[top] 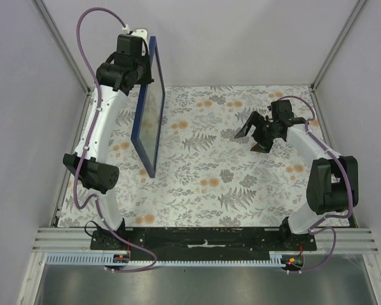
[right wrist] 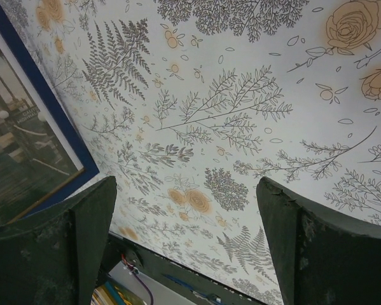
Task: Put the photo into the frame
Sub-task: Turn over the photo frame, then place the photo frame at the center of the board, then reset both arms
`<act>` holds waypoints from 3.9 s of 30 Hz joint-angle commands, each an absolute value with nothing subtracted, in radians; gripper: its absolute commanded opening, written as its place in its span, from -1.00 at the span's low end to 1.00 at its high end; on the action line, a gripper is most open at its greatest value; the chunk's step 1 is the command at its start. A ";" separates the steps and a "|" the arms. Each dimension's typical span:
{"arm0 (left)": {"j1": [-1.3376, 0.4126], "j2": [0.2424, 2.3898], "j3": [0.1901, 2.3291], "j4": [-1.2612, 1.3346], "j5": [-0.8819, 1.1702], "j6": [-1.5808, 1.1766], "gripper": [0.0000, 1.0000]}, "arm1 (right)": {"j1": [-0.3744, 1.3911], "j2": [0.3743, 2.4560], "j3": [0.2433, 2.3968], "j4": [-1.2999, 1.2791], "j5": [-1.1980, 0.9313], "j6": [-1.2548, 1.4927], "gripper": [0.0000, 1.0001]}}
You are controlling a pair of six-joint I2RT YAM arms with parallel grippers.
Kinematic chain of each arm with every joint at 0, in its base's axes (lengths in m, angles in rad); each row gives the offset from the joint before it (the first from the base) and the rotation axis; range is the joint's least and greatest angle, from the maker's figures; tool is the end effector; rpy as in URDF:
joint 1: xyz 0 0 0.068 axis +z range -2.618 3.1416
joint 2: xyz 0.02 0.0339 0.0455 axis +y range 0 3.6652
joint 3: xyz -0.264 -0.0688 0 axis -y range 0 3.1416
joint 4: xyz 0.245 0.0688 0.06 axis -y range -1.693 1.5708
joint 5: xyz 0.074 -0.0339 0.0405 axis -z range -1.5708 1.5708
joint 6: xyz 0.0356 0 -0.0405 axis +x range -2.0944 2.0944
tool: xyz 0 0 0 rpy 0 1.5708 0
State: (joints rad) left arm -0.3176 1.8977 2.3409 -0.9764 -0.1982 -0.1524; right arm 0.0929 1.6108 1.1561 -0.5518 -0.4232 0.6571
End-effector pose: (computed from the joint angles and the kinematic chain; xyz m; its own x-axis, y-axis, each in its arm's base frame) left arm 0.3766 -0.1164 0.4674 -0.4993 0.0075 -0.8664 0.0701 0.9970 -0.0318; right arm 0.3312 0.0455 0.2336 -0.8514 0.4800 -0.2115 0.2738 0.7506 0.6014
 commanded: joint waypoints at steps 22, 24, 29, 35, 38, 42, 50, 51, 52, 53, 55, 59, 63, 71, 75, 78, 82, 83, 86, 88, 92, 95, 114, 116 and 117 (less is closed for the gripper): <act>0.067 1.694 1.712 -0.655 0.376 -0.322 -0.96 | 0.118 1.666 1.150 -0.466 -0.471 0.615 0.94; 0.080 1.680 1.646 -0.621 0.416 -0.330 -0.96 | 0.120 1.674 1.150 -0.462 -0.474 0.607 0.94; 0.094 1.664 1.502 -0.510 0.483 -0.356 -0.96 | 0.121 1.681 1.117 -0.388 -0.488 0.598 0.93; 0.098 1.674 1.353 -0.356 0.567 -0.413 -0.96 | 0.124 1.671 1.043 -0.284 -0.497 0.603 0.94; 0.098 1.683 1.263 -0.240 0.613 -0.477 -0.96 | 0.127 1.666 1.013 -0.241 -0.497 0.609 0.95; 0.098 1.707 1.168 -0.114 0.650 -0.543 -0.96 | 0.129 1.666 0.976 -0.184 -0.503 0.624 0.95; 0.091 1.761 0.962 0.216 0.701 -0.713 -0.96 | 0.130 1.680 0.934 -0.103 -0.526 0.638 0.95; 0.089 1.772 0.945 0.263 0.713 -0.732 -0.96 | 0.130 1.678 0.928 -0.092 -0.529 0.640 0.95; 0.089 1.787 0.933 0.291 0.721 -0.744 -0.96 | 0.130 1.680 0.925 -0.083 -0.532 0.641 0.95; 0.087 1.799 0.919 0.329 0.730 -0.759 -0.96 | 0.130 1.680 0.920 -0.077 -0.532 0.640 0.96; 0.083 1.830 0.894 0.400 0.752 -0.788 -0.96 | 0.132 1.681 0.916 -0.068 -0.537 0.635 0.96; 0.074 1.907 0.864 0.553 0.798 -0.850 -0.96 | 0.132 1.672 0.893 -0.037 -0.532 0.634 0.96; 0.060 1.988 0.867 0.641 0.830 -0.890 -0.96 | 0.130 1.674 0.890 -0.035 -0.519 0.624 0.96; 0.029 2.048 0.853 0.718 0.822 -0.937 -0.93 | 0.130 1.678 0.890 -0.035 -0.502 0.612 0.96; 0.023 2.057 0.839 0.719 0.807 -0.945 -0.67 | 0.130 1.678 0.890 -0.043 -0.486 0.606 0.96; 0.025 2.056 0.836 0.707 0.799 -0.933 -0.52 | 0.132 1.684 0.890 -0.041 -0.482 0.604 0.96; 0.023 2.042 0.836 0.678 0.773 -0.904 -0.26 | 0.129 1.692 0.891 -0.038 -0.482 0.606 0.96; 0.023 2.040 0.833 0.677 0.770 -0.900 -0.18 | 0.130 1.693 0.890 -0.037 -0.482 0.606 0.96; 0.023 2.033 0.834 0.669 0.764 -0.885 0.00 | 0.130 1.695 0.890 -0.037 -0.482 0.604 0.96; 0.025 2.014 0.838 0.631 0.744 -0.853 0.10 | 0.130 1.695 0.888 -0.034 -0.480 0.603 0.96; 0.023 1.968 0.854 0.513 0.697 -0.772 0.22 | 0.130 1.703 0.887 -0.031 -0.480 0.603 0.96; 0.025 1.919 0.876 0.395 0.629 -0.698 0.26 | 0.130 1.704 0.884 -0.028 -0.480 0.598 0.96; -0.044 1.746 0.982 -0.029 0.290 -0.460 0.35 | 0.130 1.694 0.865 -0.017 -0.474 0.611 0.96; -0.052 1.727 1.017 -0.096 0.253 -0.436 0.35 | 0.129 1.672 0.871 -0.044 -0.460 0.601 0.96; -0.054 1.721 1.044 -0.145 0.227 -0.417 0.35 | 0.130 1.661 0.879 -0.066 -0.445 0.594 0.96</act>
State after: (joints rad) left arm -0.0437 1.7885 0.9585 0.0135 0.3386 -0.5171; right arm 0.1272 1.7012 0.8707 -0.0456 -0.4885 0.6189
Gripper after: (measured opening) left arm 0.674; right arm 0.979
